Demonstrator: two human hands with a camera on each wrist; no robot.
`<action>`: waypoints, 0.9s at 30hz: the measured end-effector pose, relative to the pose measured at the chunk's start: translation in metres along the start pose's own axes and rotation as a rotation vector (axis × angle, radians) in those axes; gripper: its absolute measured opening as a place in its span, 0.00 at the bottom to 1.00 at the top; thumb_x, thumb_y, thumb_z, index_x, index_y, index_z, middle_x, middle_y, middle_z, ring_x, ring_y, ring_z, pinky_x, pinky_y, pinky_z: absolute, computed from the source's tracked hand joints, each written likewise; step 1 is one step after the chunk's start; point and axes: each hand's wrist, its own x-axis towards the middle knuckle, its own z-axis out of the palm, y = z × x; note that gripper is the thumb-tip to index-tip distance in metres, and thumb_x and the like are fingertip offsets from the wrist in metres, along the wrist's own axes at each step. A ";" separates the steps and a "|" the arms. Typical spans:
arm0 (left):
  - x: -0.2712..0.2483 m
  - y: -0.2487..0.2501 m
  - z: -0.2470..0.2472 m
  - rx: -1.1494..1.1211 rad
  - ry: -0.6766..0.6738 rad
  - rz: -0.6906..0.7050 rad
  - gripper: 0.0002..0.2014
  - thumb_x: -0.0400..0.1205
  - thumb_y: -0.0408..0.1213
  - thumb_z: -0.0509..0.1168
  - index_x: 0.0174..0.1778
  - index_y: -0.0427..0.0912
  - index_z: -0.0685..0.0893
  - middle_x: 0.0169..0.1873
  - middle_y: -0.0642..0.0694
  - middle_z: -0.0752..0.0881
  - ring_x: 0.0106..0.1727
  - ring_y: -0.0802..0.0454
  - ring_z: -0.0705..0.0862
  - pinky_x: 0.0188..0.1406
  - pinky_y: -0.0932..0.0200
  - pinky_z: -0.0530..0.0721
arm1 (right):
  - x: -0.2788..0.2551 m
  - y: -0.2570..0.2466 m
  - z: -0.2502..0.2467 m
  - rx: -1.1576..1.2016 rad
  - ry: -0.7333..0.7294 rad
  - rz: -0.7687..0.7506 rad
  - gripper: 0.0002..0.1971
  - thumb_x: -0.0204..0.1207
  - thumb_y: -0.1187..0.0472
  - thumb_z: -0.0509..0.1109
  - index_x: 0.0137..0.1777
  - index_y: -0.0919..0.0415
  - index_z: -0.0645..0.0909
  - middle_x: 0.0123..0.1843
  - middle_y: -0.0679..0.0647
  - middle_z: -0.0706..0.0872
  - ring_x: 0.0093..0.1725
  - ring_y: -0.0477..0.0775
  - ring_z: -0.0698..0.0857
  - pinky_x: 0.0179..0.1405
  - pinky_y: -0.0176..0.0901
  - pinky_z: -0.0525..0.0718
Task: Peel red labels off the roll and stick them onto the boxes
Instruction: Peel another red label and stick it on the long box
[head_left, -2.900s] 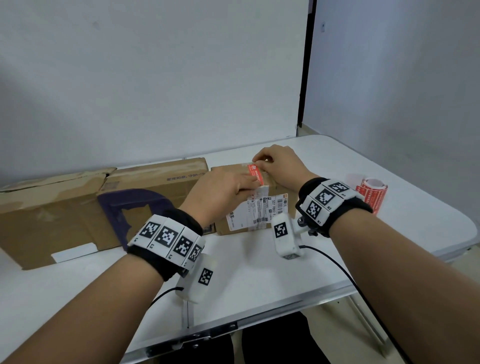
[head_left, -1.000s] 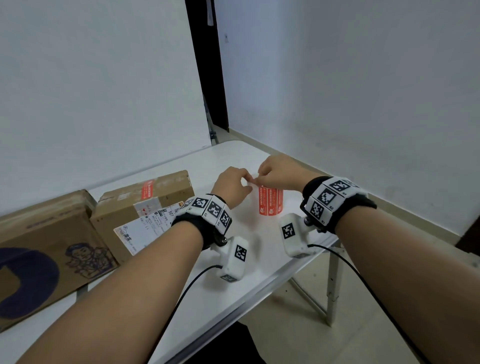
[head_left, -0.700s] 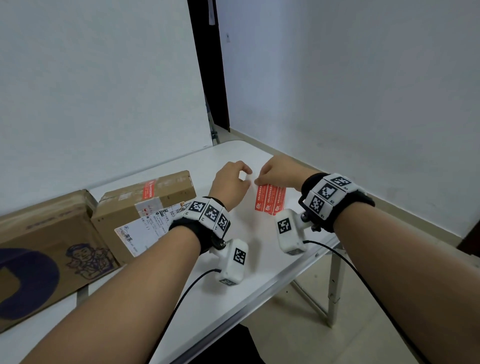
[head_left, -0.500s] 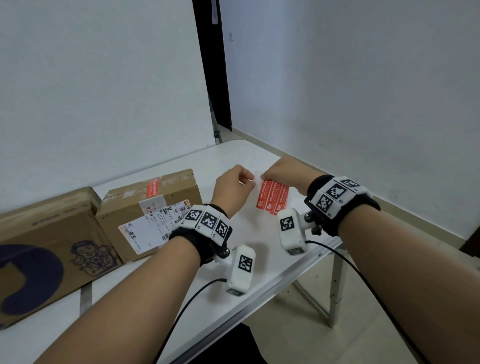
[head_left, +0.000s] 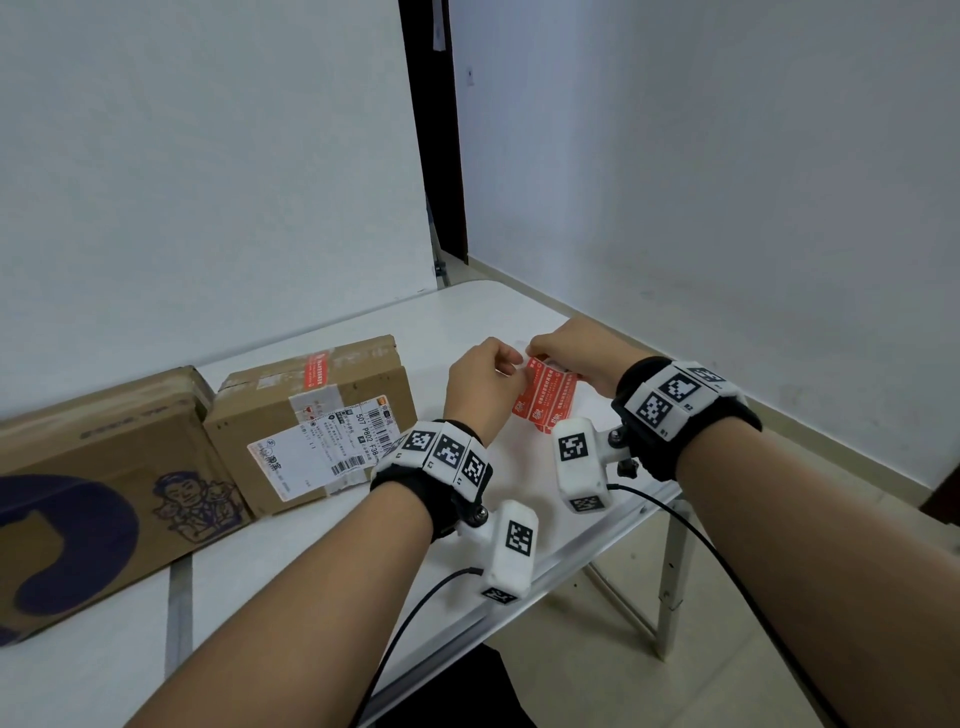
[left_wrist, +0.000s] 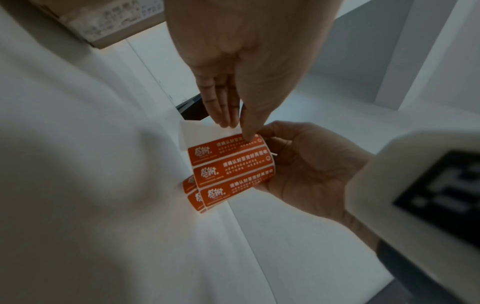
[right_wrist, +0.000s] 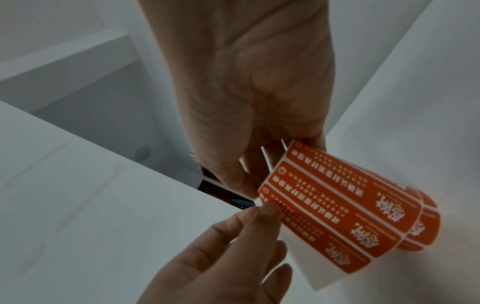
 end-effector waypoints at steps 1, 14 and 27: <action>0.000 0.001 0.000 0.000 0.007 0.002 0.06 0.78 0.33 0.68 0.49 0.41 0.85 0.45 0.47 0.85 0.44 0.54 0.81 0.35 0.74 0.73 | -0.001 -0.001 0.000 -0.004 -0.001 -0.002 0.11 0.74 0.59 0.67 0.32 0.61 0.73 0.30 0.54 0.78 0.32 0.53 0.78 0.37 0.43 0.73; -0.002 0.005 0.003 0.115 0.043 0.127 0.07 0.79 0.35 0.67 0.52 0.41 0.84 0.48 0.47 0.82 0.44 0.56 0.80 0.45 0.65 0.77 | -0.003 -0.006 0.000 0.114 -0.031 0.046 0.06 0.75 0.61 0.64 0.38 0.60 0.77 0.36 0.55 0.82 0.33 0.52 0.78 0.36 0.42 0.77; 0.000 0.000 -0.012 0.012 0.034 0.117 0.03 0.76 0.31 0.69 0.39 0.42 0.87 0.43 0.44 0.88 0.43 0.51 0.84 0.44 0.62 0.81 | -0.011 -0.012 -0.002 -0.109 -0.037 -0.031 0.16 0.75 0.58 0.65 0.27 0.58 0.67 0.28 0.52 0.71 0.30 0.51 0.70 0.36 0.41 0.67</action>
